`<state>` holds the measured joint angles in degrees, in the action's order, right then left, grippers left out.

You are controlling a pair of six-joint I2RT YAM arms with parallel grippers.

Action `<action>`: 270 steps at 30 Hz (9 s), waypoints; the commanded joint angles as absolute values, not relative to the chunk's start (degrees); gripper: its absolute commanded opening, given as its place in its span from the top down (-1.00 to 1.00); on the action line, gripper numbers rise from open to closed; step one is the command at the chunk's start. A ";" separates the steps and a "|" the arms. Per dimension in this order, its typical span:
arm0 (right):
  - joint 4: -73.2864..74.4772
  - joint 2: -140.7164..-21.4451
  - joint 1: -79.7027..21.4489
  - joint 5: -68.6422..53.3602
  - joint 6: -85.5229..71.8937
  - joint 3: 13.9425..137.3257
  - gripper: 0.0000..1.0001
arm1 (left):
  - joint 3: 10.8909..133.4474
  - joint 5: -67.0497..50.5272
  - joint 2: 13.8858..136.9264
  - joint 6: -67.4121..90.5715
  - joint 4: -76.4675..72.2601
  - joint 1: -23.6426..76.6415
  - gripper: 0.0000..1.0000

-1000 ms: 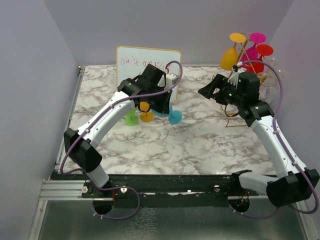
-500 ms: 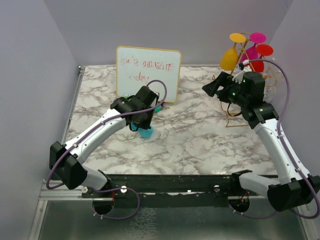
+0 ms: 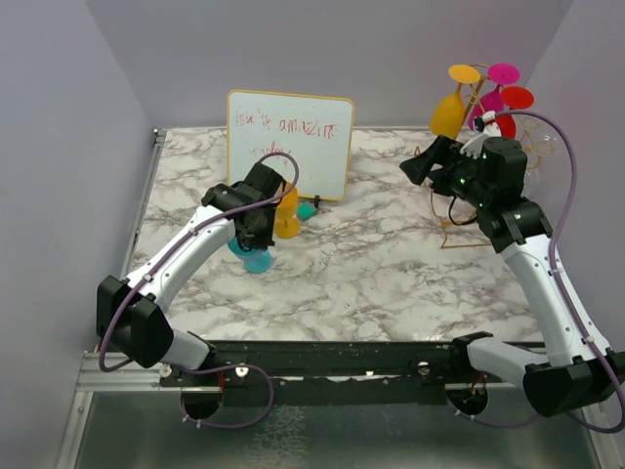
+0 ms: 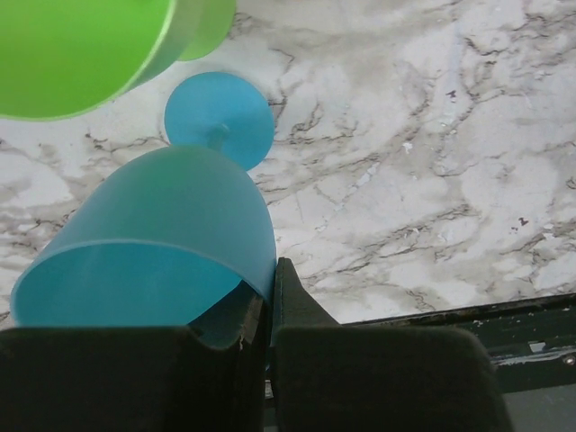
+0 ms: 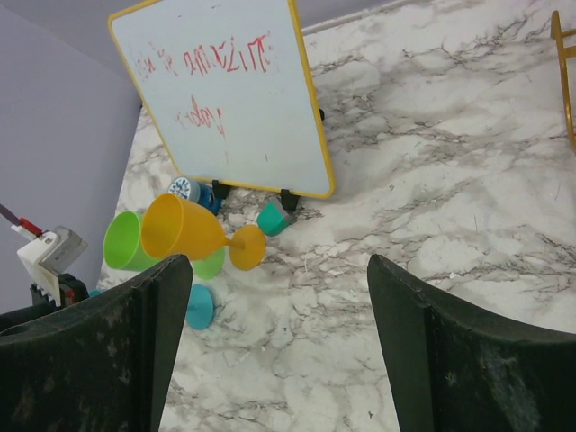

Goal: Take the wine glass off the wine glass rack
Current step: Place the wine glass at the center of the board, then pick up the wine glass from the wine rack.

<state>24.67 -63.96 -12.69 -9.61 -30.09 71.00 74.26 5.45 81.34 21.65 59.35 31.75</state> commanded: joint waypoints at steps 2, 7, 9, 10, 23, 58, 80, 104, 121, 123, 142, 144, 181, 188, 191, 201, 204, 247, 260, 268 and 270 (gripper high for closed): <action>26.41 -63.72 -12.83 -8.49 -29.05 72.80 -0.69 | 73.14 7.43 81.56 20.43 62.66 29.08 1.00; 26.14 -63.93 -12.83 -9.20 -29.44 72.38 -0.69 | 73.43 7.79 82.62 19.56 62.67 28.15 1.00; 26.14 -63.90 -12.83 -8.91 -29.44 72.27 -0.69 | 73.59 8.53 83.57 19.10 62.87 27.98 1.00; 26.25 -63.93 -12.83 -8.76 -29.44 72.25 -0.69 | 73.74 9.28 83.99 19.08 63.16 27.81 1.00; 26.88 -63.46 -12.83 -8.21 -29.33 71.90 -0.69 | 77.90 10.15 87.56 16.19 62.67 25.87 0.72; 33.44 -74.63 -12.83 -7.99 -21.71 85.18 -0.70 | 90.26 5.82 77.65 11.85 60.00 25.31 -0.33; 31.50 -95.76 -12.84 16.54 -4.86 117.51 -0.51 | 80.54 -21.28 74.40 17.18 34.63 32.43 -0.98; 35.09 -118.28 -12.45 27.05 16.27 140.13 -0.31 | 75.96 -21.51 69.54 17.75 34.63 32.43 -0.98; 34.36 -121.01 -9.36 24.01 17.05 141.81 -0.21 | 74.45 -18.87 67.03 17.61 34.54 32.43 -0.98; 33.83 -121.37 -9.31 23.34 17.35 142.08 -0.21 | 74.25 -18.81 66.89 17.75 34.51 32.43 -0.98; 30.47 -123.85 -9.23 24.50 17.89 142.95 -0.16 | 74.33 -18.37 66.29 17.08 34.54 32.38 -0.98; 30.55 -123.99 -9.23 24.24 18.20 142.74 -0.17 | 74.42 -18.40 66.51 17.10 34.54 32.43 -0.98; 28.35 -123.18 -9.14 24.86 20.54 139.13 0.14 | 74.09 -19.26 66.43 17.37 34.72 32.37 -0.98; 27.34 -123.20 -9.13 25.39 21.01 139.13 0.24 | 74.40 -19.79 66.88 17.40 34.74 32.43 -0.98; 27.24 -123.35 -9.10 25.14 21.00 139.04 0.33 | 74.16 -19.54 66.47 17.40 34.72 32.43 -0.98; 26.44 -122.61 -9.07 25.37 20.66 139.43 0.61 | 74.18 -19.41 66.39 17.75 34.72 32.43 -0.98; 26.25 -122.13 -9.12 25.10 20.65 139.21 0.66 | 74.09 -19.51 66.58 17.67 34.72 32.43 -0.98; 28.80 -116.32 -10.02 21.84 17.66 138.86 0.99 | 74.42 -19.23 67.24 17.84 34.72 32.43 -0.98; 30.38 -114.90 -10.02 19.85 16.00 139.11 0.99 | 74.77 -19.16 67.57 18.00 34.63 32.41 -0.98; 31.96 -113.64 -10.11 18.45 14.61 139.66 0.99 | 74.97 -19.16 67.98 18.17 34.54 32.43 -0.98; 32.01 -113.16 -10.11 17.93 13.99 139.71 0.99 | 74.97 -19.04 67.94 18.27 34.50 32.43 -0.98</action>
<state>30.20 -116.33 -9.69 19.97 15.68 137.62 74.11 -19.70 67.72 17.78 35.22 32.38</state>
